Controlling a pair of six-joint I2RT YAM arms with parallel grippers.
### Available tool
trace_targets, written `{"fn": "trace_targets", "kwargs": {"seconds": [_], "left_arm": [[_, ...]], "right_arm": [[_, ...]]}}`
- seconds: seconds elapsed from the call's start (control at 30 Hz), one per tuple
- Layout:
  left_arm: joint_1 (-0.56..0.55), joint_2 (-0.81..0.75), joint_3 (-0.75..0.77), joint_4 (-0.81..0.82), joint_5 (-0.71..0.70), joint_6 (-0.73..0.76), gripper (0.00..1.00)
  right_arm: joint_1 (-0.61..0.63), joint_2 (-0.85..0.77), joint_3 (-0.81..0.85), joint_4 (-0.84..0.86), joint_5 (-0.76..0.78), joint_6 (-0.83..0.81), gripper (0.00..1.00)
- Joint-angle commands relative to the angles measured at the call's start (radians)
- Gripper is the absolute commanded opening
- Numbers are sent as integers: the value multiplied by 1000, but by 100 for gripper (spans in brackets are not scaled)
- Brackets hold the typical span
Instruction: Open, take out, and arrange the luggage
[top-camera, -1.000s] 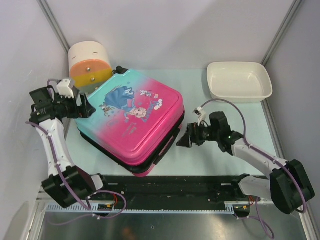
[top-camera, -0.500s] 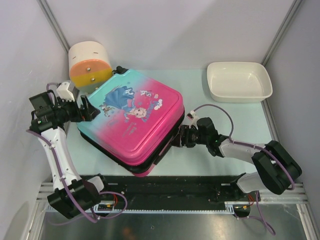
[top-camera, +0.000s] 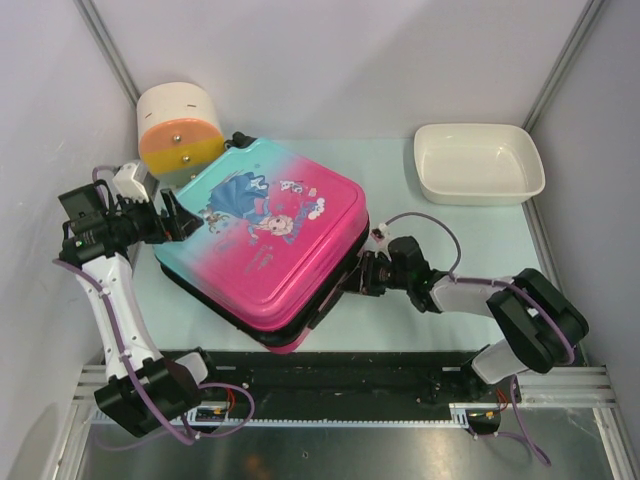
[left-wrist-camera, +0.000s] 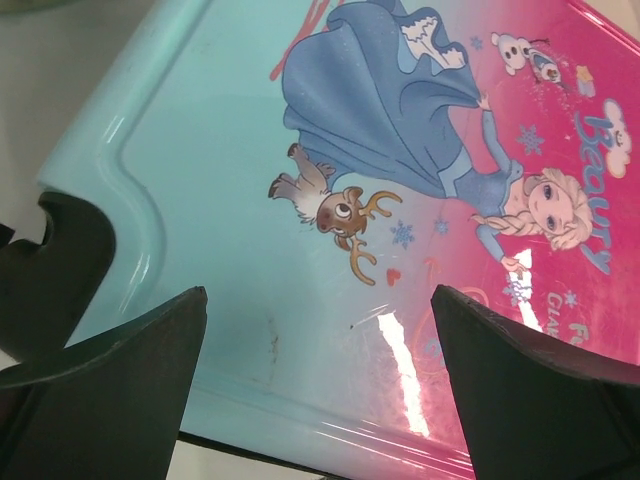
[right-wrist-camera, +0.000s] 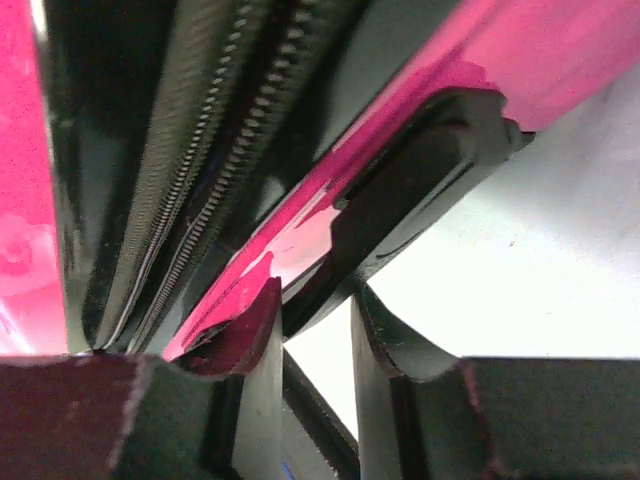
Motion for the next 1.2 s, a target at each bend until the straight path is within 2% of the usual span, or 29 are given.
{"fn": "trace_targets", "kwargs": {"seconds": [0.0, 0.03, 0.07, 0.33, 0.53, 0.7, 0.87, 0.97, 1.07, 1.1, 1.13, 1.17], "left_arm": [[4, 17, -10, 0, 134, -68, 99], [3, 22, -23, 1, 151, -75, 99], [4, 26, -26, 1, 162, -81, 99], [4, 13, -38, 7, 112, -47, 98], [1, 17, -60, 7, 81, 6, 98], [-5, -12, -89, 6, 20, 85, 99], [-3, 6, -63, -121, -39, 218, 100], [-3, 22, -81, -196, -5, 280, 100], [-17, 2, -130, -203, 41, 295, 100], [-26, 0, -144, -203, 47, 295, 100], [-35, -6, -145, -204, 49, 304, 100], [-43, -9, -147, -203, 53, 307, 100]], "right_arm": [[-146, 36, 110, 75, 36, -73, 14], [-170, 54, 129, 55, 28, -84, 2], [-224, 65, 152, 46, 20, -99, 0], [-379, 139, 325, -12, 6, -182, 0], [-454, 146, 360, -32, 68, -266, 0], [-503, 121, 360, -72, 36, -302, 0], [-520, 58, 360, -117, 16, -377, 0], [-531, 24, 360, -131, 31, -400, 0], [-546, 15, 360, -151, 4, -423, 0], [-555, 12, 360, -161, -24, -426, 7], [-566, 4, 360, -174, -52, -429, 37], [-574, -25, 360, -190, -85, -435, 49]]}}
